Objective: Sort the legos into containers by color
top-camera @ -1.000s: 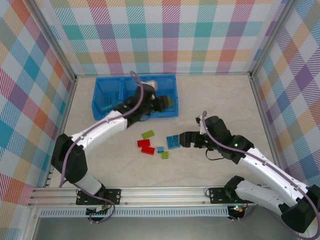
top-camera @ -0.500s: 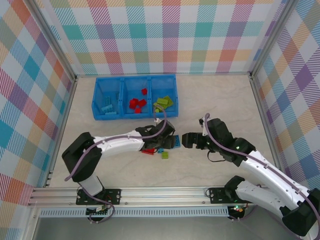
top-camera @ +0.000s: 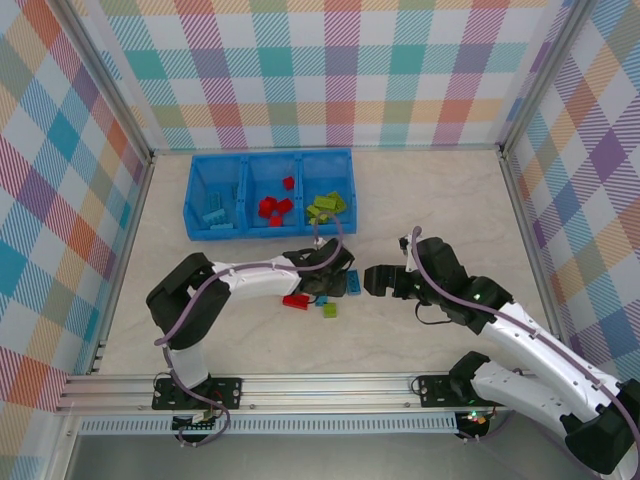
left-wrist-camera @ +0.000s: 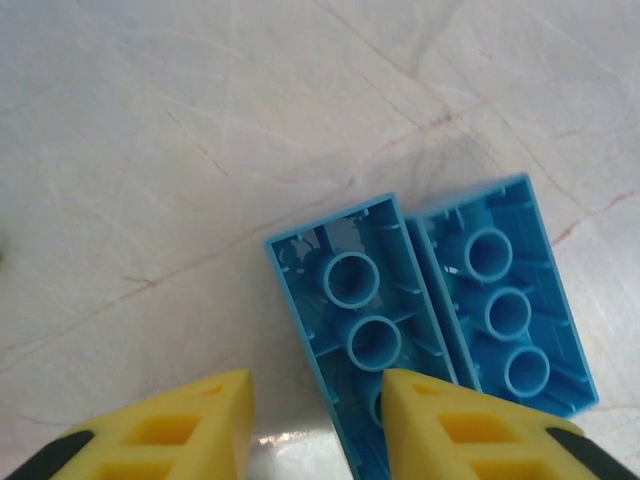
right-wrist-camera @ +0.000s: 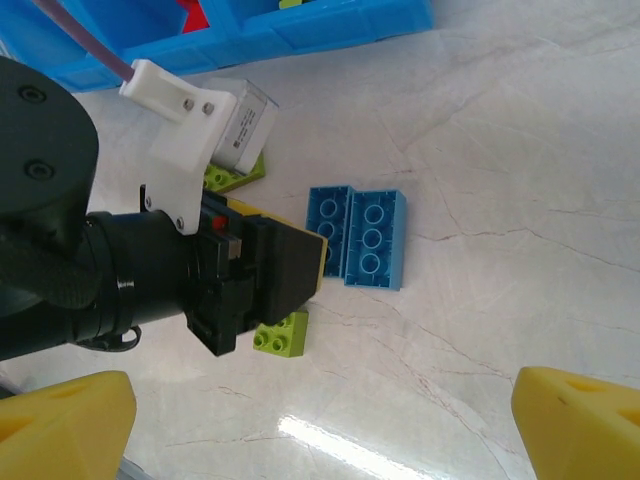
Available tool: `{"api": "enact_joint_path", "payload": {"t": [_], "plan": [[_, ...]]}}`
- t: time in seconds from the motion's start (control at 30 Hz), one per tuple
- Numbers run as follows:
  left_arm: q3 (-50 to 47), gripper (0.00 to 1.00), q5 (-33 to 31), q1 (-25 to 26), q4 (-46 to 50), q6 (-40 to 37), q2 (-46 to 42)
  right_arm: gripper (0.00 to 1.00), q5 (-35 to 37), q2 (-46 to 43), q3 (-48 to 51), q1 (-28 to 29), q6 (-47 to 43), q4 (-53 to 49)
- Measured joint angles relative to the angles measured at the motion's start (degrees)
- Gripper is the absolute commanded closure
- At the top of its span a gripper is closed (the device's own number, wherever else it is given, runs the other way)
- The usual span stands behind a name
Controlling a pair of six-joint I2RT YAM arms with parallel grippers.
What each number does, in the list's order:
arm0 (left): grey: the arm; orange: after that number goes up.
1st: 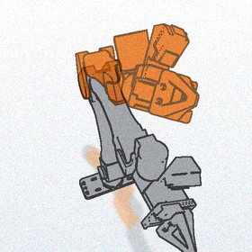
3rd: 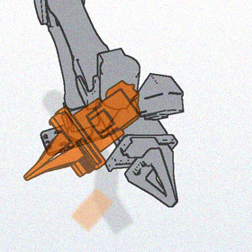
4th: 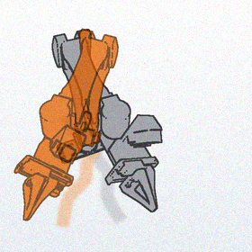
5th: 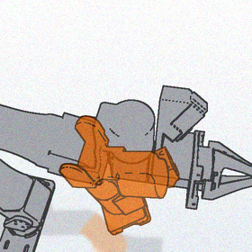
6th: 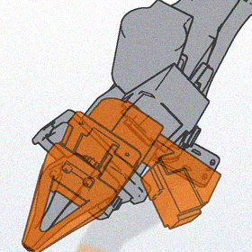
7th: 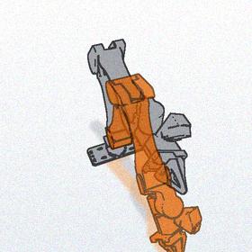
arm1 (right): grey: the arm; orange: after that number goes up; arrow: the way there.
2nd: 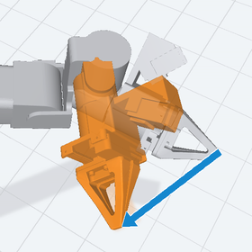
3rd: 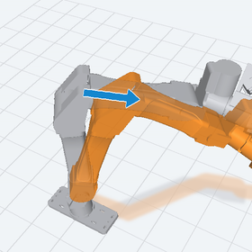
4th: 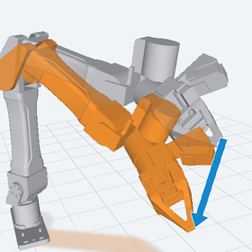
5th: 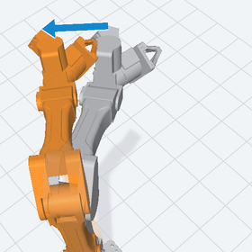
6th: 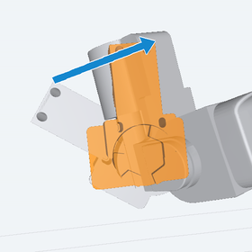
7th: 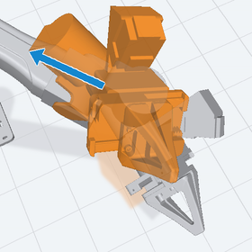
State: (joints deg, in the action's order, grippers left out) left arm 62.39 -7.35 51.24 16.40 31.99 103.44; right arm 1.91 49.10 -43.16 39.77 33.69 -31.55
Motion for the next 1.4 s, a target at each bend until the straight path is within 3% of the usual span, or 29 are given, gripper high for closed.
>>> {"api": "enact_joint_path", "payload": {"t": [0.3, 1.0, 1.13, 1.27, 1.4], "plan": [[-1.2, 0.92, 0.9, -2.2, -3.2, -0.5, -0.4, 0.02, -0.6, 0.9, 0.0, 0.0, 0.2, 0.7], [-3.2, 1.0, 0.2, -2.3, 2.2, -1.8, -6.6, 0.01, -1.6, 0.9, 0.0, 0.0, 1.5, 1.8], [-4.0, 1.0, -2.6, -2.7, 4.3, -2.9, -11.9, 0.01, -2.8, 0.9, 0.0, 0.0, 1.4, 2.3], [-3.1, 1.0, -6.3, -6.9, 6.0, -5.4, -20.5, 0.01, -8.6, 2.2, -0.1, 0.0, 0.5, 6.3], [0.7, 1.0, -10.2, -16.5, 6.7, -8.5, -25.7, 0.01, -15.1, 7.6, -1.5, 1.2, -0.6, 12.2]]}}
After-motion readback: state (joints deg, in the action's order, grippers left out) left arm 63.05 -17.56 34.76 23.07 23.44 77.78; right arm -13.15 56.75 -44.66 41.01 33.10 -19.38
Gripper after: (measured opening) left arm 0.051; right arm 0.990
